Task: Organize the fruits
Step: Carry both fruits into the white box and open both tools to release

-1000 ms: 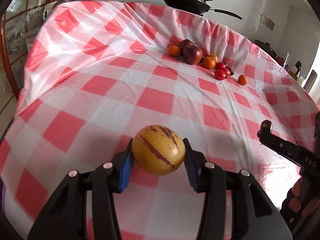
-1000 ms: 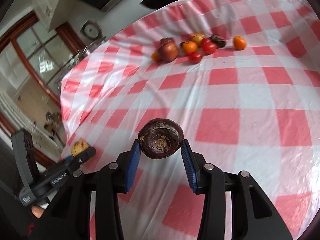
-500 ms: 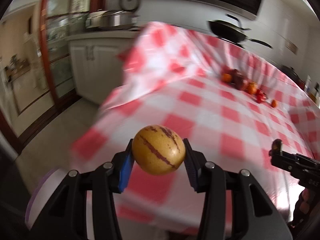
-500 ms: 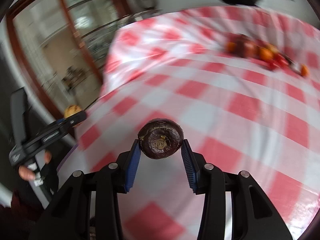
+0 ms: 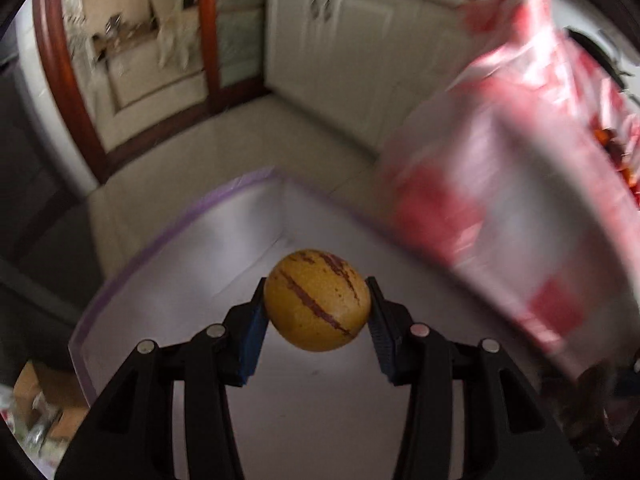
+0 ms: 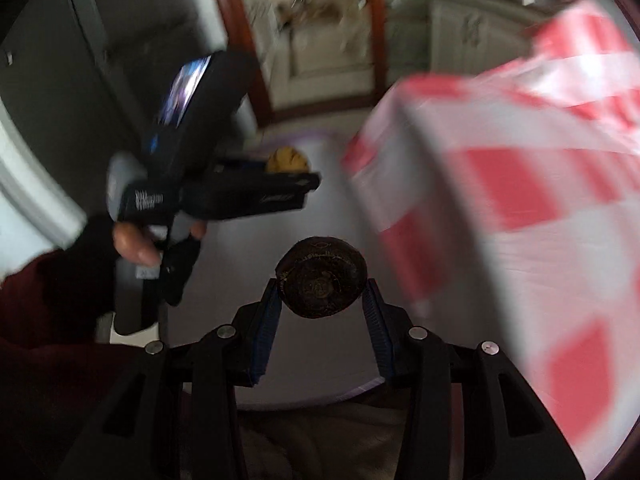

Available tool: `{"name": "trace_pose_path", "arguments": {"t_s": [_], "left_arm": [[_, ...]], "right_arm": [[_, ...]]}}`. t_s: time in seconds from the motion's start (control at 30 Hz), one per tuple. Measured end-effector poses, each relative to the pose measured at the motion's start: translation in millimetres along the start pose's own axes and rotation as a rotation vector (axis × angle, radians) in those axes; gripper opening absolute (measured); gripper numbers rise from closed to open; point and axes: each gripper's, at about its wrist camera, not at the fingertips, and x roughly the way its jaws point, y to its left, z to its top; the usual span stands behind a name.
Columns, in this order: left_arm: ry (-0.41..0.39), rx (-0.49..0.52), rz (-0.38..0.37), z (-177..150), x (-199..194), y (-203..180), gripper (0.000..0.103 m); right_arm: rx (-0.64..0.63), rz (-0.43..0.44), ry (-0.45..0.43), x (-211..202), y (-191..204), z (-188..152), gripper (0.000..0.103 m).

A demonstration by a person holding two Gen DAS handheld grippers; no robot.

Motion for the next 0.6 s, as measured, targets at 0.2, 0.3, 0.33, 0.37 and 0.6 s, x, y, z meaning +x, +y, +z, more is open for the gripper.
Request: {"name": "trace_pose_path", "arguments": {"t_s": [0.2, 0.3, 0.33, 0.37, 0.6], "left_arm": [[0.179, -0.049, 0.121, -11, 56, 20, 0.047], [0.260, -0.076, 0.151, -21, 81, 26, 0.047], [0.281, -0.079, 0.154, -24, 87, 27, 0.047], [0.301, -0.081, 0.154, -26, 92, 27, 0.047], [0.359, -0.111, 0.137, -29, 107, 36, 0.047]], "right_arm": [[-0.030, -0.036, 0.328, 111, 5, -1, 0.042], [-0.049, -0.060, 0.434, 145, 10, -2, 0.042], [-0.060, -0.065, 0.456, 151, 11, -2, 0.042], [-0.074, -0.074, 0.490, 161, 13, -2, 0.042], [-0.140, -0.108, 0.536, 174, 28, 1, 0.043]]}}
